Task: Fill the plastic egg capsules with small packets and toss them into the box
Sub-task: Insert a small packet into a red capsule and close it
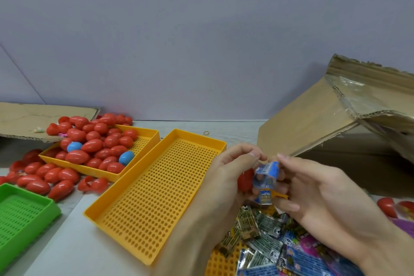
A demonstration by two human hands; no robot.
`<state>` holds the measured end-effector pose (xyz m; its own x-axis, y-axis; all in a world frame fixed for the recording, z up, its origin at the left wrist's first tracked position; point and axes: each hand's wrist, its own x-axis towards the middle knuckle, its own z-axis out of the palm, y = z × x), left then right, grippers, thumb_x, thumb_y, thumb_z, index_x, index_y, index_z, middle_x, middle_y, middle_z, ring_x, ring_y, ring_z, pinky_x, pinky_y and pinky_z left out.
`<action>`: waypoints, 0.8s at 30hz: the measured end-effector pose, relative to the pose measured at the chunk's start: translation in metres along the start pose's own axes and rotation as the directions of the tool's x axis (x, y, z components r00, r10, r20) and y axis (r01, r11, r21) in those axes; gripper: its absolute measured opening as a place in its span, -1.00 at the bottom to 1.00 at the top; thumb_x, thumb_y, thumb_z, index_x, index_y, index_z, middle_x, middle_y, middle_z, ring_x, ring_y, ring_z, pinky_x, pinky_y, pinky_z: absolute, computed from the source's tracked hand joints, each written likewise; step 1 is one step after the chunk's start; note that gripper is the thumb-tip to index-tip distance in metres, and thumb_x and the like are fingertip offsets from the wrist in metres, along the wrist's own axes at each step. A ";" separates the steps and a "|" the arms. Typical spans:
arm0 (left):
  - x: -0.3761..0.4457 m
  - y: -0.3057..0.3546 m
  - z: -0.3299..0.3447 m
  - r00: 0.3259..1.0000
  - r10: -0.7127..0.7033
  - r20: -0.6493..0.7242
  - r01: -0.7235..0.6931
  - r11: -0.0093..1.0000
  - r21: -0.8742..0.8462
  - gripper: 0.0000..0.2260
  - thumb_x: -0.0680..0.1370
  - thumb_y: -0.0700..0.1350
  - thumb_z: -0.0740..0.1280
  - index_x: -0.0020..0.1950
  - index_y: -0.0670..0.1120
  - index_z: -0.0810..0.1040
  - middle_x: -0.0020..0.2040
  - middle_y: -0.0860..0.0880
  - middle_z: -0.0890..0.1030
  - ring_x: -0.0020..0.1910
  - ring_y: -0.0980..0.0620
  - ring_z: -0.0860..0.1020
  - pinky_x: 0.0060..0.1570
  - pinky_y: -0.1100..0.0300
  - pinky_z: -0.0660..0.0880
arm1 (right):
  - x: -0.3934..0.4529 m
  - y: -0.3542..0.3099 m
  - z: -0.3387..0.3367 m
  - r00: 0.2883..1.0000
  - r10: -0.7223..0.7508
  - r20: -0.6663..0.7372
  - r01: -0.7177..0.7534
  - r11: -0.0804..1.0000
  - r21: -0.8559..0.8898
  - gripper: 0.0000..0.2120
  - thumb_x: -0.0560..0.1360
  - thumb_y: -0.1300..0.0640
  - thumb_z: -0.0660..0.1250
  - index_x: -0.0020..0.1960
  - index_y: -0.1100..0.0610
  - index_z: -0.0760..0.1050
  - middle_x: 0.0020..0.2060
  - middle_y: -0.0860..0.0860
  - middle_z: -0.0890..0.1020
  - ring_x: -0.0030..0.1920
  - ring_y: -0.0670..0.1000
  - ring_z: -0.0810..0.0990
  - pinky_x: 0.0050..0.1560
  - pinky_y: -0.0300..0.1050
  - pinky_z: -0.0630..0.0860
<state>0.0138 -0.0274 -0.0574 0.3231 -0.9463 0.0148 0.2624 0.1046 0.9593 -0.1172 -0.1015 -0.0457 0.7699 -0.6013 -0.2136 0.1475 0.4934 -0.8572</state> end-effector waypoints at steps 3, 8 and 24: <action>0.000 -0.001 -0.001 1.000 -0.008 -0.029 0.007 1.000 -0.028 -0.87 0.56 -0.15 0.32 -0.19 -0.05 0.57 -0.34 -0.02 0.50 -0.46 0.05 0.39 -0.46 0.25 0.30 | 0.002 0.000 -0.002 0.999 -0.045 -0.023 0.045 0.999 -0.005 -0.77 0.41 0.09 0.32 -0.08 0.26 0.52 -0.30 0.06 0.39 -0.36 -0.07 0.32 -0.38 -0.13 0.05; 0.000 -0.001 0.000 0.999 -0.008 -0.048 0.006 0.999 -0.040 -0.84 0.40 0.05 0.39 -0.20 -0.03 0.64 -0.31 0.03 0.53 -0.44 0.10 0.41 -0.49 0.32 0.36 | 0.005 0.002 -0.005 0.994 -0.103 -0.036 0.104 0.994 0.039 -0.80 0.38 0.05 0.36 -0.24 0.20 0.58 -0.29 0.05 0.51 -0.42 -0.10 0.35 -0.55 -0.26 0.17; 0.001 -0.002 0.003 0.987 -0.009 -0.159 0.002 0.999 -0.046 -0.74 0.41 0.05 0.38 -0.02 -0.08 0.63 -0.17 -0.19 0.47 -0.23 -0.21 0.41 -0.15 -0.12 0.32 | 0.011 0.012 -0.005 0.975 -0.219 0.022 0.219 0.950 -0.225 -0.79 0.23 0.13 0.50 -0.13 0.06 0.69 -0.35 0.02 0.62 -0.47 -0.15 0.45 -0.54 -0.32 0.31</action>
<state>0.0105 -0.0299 -0.0587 0.4607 -0.8867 -0.0391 0.3046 0.1165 0.9453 -0.1104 -0.1048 -0.0609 0.7321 -0.6811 -0.0100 0.1690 0.1958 -0.9660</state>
